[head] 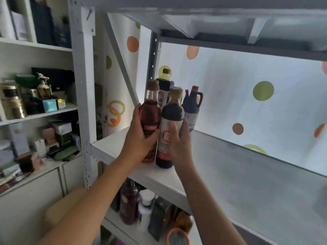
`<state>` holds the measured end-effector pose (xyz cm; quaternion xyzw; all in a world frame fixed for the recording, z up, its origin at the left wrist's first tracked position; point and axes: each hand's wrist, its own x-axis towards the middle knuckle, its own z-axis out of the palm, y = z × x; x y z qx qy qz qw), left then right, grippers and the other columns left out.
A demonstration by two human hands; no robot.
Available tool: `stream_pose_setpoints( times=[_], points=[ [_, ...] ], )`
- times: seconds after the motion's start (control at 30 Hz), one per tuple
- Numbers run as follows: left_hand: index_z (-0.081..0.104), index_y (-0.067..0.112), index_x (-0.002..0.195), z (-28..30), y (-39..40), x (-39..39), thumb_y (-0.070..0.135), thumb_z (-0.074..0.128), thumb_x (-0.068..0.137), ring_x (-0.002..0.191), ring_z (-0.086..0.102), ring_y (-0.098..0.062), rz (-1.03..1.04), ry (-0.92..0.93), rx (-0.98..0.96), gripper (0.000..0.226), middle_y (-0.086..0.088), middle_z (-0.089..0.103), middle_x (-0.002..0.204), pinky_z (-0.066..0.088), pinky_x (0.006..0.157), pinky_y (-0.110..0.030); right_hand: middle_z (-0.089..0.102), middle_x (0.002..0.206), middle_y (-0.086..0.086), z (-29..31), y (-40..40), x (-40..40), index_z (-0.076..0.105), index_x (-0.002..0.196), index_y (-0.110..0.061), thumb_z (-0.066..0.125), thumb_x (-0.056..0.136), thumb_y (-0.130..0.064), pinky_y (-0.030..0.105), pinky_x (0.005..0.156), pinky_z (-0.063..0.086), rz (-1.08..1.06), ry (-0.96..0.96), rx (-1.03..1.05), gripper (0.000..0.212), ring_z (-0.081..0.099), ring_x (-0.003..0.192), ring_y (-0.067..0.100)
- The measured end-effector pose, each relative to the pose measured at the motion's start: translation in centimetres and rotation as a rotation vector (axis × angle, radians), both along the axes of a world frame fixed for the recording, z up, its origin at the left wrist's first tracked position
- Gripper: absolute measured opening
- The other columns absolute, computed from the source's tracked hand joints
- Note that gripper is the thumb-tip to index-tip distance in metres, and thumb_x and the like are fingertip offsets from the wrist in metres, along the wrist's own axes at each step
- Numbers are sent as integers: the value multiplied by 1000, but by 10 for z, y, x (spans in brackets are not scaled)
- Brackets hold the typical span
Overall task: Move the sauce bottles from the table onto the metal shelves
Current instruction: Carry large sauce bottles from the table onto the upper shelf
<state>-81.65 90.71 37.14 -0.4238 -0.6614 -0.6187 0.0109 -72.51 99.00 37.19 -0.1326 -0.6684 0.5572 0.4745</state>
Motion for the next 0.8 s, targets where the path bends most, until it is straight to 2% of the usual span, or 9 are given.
stream_pose_setpoints(
  times=[0.07,0.13,0.2,0.27,0.37,0.43,0.57,0.7,0.8],
  points=[
    [23,34,145,-29,-4,4,29,72,83,123,52,-12,17,-57,-117,79,8,52,135,44,106,-41,67,115,-2,-11,-1,7,45,138,-20,52,100,-28,24,77,57,47,-30,-21,39,67,104,11],
    [26,34,145,-47,-7,6,31,76,80,125,50,-14,78,-44,-166,83,7,49,137,44,106,-48,67,116,-3,-19,-2,16,44,138,-20,54,100,-24,22,77,57,94,-73,-30,40,67,103,6],
    [30,36,144,-48,-8,3,32,81,75,126,48,-15,120,-63,-154,85,5,42,139,45,105,-47,67,114,-8,-23,-2,24,47,135,-21,57,99,-22,19,79,57,104,-142,-28,38,66,100,-1],
    [32,37,143,-47,-10,1,34,83,72,121,48,-13,141,-64,-173,88,3,39,137,45,105,-39,67,113,-14,-28,1,31,49,133,-23,60,96,-20,18,81,57,64,-259,12,39,65,98,-5],
    [35,36,141,-47,-11,-3,37,85,69,118,51,-15,184,-29,-231,88,3,45,130,47,102,-37,66,121,-13,-29,9,36,53,133,-28,73,87,-28,29,92,54,-52,-512,146,50,62,109,7],
    [39,33,140,-44,-12,-4,41,86,66,116,53,-16,224,-2,-274,87,4,48,127,48,101,-41,66,122,-10,-25,12,37,55,130,-26,78,81,-34,27,87,52,-78,-616,165,55,62,110,12],
    [50,31,128,-33,-13,-4,45,87,62,103,56,-12,272,113,-359,77,6,56,117,48,95,-36,68,118,-3,-8,18,34,59,125,-19,82,77,-38,29,80,53,-128,-788,276,57,64,101,17],
    [53,29,126,-33,-8,-10,41,90,60,107,62,-17,247,57,-352,77,5,64,118,50,98,-41,64,108,-5,-2,25,29,59,123,-18,82,77,-41,17,59,42,-113,-886,351,56,59,89,14],
    [42,30,133,-33,-1,-17,34,91,60,109,62,-16,182,-48,-288,88,6,63,123,51,99,-43,67,116,-2,-2,33,19,60,125,-17,83,76,-39,25,72,53,-91,-880,342,59,63,97,16]
  ],
)
